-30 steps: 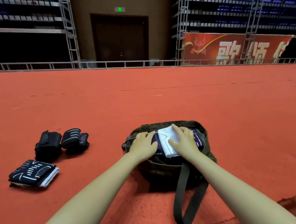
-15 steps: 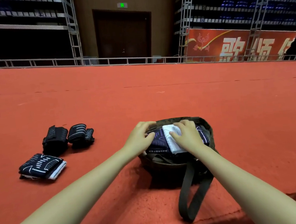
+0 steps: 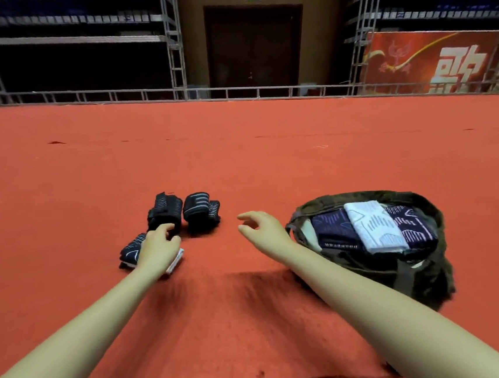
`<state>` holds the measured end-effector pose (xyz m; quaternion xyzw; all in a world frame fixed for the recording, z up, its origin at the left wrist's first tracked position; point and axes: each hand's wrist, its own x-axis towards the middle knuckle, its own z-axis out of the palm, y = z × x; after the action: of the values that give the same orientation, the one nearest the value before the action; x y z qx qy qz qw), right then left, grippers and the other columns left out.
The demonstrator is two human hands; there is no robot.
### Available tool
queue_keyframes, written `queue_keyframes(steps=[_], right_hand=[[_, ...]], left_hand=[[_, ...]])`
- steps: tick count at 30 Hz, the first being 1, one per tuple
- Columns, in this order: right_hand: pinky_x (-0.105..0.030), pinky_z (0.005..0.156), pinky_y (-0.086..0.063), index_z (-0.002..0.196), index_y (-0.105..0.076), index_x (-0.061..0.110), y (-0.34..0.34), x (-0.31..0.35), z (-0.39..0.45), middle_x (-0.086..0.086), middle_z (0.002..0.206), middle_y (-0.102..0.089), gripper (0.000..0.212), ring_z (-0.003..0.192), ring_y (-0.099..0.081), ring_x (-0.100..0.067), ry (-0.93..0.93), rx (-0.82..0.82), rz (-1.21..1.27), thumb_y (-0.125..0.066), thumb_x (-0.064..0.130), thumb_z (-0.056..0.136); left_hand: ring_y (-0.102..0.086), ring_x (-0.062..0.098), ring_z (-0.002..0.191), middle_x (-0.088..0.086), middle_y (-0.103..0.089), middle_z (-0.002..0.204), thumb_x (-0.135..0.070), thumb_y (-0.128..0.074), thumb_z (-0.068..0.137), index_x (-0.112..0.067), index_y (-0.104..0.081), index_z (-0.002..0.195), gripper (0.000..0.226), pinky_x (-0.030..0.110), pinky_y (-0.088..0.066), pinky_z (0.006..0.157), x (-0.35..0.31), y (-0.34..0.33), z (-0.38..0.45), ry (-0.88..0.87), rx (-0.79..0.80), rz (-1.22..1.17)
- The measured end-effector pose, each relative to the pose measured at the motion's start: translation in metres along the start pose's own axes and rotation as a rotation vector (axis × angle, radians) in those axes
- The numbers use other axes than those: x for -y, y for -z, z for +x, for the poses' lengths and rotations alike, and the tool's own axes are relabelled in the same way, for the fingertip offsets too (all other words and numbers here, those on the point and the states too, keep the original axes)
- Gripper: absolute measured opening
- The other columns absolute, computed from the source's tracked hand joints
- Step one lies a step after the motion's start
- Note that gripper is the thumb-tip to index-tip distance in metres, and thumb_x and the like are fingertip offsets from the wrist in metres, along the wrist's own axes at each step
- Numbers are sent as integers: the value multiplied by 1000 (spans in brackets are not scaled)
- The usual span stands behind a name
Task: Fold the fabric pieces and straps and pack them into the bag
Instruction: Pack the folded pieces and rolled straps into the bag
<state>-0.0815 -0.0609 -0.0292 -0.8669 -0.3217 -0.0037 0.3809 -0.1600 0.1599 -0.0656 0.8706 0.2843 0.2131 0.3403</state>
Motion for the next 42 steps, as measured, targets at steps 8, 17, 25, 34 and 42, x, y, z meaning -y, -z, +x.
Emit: queue_keyframes(steps=[8, 17, 25, 34, 42], right_hand=[[-29, 101, -40, 122, -62, 11, -109, 22, 51, -6, 126, -62, 33, 118, -55, -19, -84, 150, 70, -53, 24, 93], [-35, 94, -46, 123, -59, 20, -183, 48, 105, -4, 120, -64, 43, 112, -58, -23, -4, 395, -72, -56, 40, 84], [-27, 83, -46, 100, -58, 9, -179, 34, 85, -7, 105, -66, 13, 93, -60, -16, -88, 414, 234, -60, 15, 90], [-17, 84, -43, 127, -50, 15, -124, -34, 34, -1, 116, -62, 38, 100, -57, -10, -307, 91, 514, -58, 10, 90], [-6, 82, -43, 132, -48, 12, -115, -47, 23, 2, 116, -61, 43, 100, -57, -6, -291, 77, 547, -60, 11, 91]], left_hand=[[-31, 41, 129, 23, -35, 141, -31, -57, 89, -15, -33, 145, 63, 42, -26, 109, 81, 5, 24, 244, -128, -32], [-38, 24, 129, 6, -47, 139, -30, -62, 88, -21, -41, 140, 58, 32, -21, 107, 128, -10, 30, 23, -148, -82], [-30, 22, 134, 0, -40, 145, -27, -53, 94, -23, -37, 144, 52, 30, -18, 111, 128, -12, 30, -53, -122, -112], [-20, 23, 142, 3, -30, 152, -21, -44, 93, -24, -37, 143, 50, 42, -20, 115, 112, 3, 81, -246, 217, 435], [-44, 20, 124, 0, -48, 128, -30, -54, 86, -33, -35, 141, 58, 40, -18, 113, 82, 16, 99, -370, 505, 778]])
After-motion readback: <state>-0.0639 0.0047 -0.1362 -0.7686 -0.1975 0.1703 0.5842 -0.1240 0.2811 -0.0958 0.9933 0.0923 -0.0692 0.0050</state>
